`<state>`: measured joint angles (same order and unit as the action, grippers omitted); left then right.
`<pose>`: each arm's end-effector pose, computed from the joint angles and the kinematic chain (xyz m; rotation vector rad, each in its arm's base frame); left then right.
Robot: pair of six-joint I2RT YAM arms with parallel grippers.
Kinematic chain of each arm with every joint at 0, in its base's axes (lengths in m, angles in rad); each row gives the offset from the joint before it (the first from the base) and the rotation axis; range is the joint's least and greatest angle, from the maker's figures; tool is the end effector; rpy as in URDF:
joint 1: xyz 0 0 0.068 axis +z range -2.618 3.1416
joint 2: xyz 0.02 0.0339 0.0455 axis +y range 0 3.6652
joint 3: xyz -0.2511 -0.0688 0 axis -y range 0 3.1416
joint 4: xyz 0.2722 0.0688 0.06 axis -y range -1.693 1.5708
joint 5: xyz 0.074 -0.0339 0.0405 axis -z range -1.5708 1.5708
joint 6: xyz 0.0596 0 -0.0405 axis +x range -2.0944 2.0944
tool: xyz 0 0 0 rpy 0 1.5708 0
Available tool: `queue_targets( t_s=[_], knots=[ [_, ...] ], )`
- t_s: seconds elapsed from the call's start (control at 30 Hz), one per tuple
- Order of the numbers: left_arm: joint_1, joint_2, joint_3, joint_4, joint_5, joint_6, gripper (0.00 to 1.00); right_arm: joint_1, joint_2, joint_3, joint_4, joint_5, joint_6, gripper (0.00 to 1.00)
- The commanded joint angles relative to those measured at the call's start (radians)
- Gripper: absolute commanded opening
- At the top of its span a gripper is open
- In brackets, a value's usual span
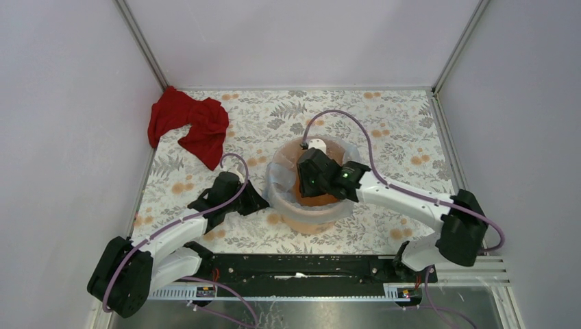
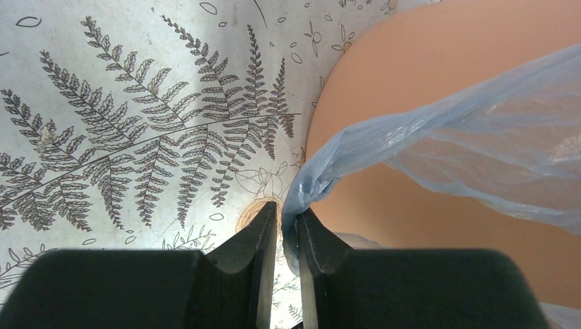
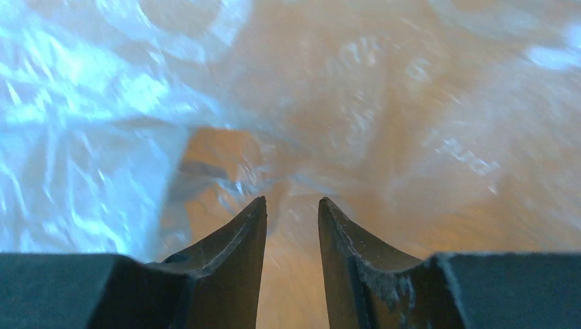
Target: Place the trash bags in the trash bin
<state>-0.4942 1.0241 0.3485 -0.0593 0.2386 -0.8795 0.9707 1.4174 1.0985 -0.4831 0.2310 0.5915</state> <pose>0.2022 -0.1249 0.1161 -0.3452 2.4595 -0.9283 0.2093 0.2817 0.2384 -0.3413 2.3753 0.4852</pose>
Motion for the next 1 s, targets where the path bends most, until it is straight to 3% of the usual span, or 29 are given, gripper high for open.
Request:
queue_targets(
  t_s=[0.0, 0.2, 0.33, 0.53, 0.67, 0.83, 0.97],
  knots=[
    [-0.003, 0.002, 0.026, 0.019, 0.0, 0.016, 0.2, 0.021, 0.118, 0.105, 0.056, -0.057, -0.012, 0.41],
    [-0.003, -0.013, 0.021, 0.006, -0.007, 0.014, 0.21, 0.049, 0.136, 0.172, 0.038, -0.029, -0.056, 0.52],
    [-0.003, -0.019, 0.017, 0.0, -0.012, 0.016, 0.21, 0.038, 0.064, 0.131, -0.041, 0.108, -0.093, 0.63],
    [-0.003, -0.006, 0.013, 0.006, -0.015, 0.019, 0.21, 0.008, -0.038, 0.076, -0.102, 0.139, -0.116, 0.79],
    [-0.003, -0.009, 0.003, 0.017, -0.015, 0.012, 0.21, -0.054, -0.087, 0.016, -0.09, 0.17, -0.119, 0.79],
    [-0.003, -0.027, 0.015, -0.011, -0.02, 0.017, 0.21, -0.076, -0.072, 0.012, -0.147, 0.298, -0.1, 0.71],
    [-0.003, -0.039, 0.028, -0.023, -0.021, 0.017, 0.25, -0.069, -0.057, 0.034, -0.109, 0.148, -0.1, 0.72]
  ],
)
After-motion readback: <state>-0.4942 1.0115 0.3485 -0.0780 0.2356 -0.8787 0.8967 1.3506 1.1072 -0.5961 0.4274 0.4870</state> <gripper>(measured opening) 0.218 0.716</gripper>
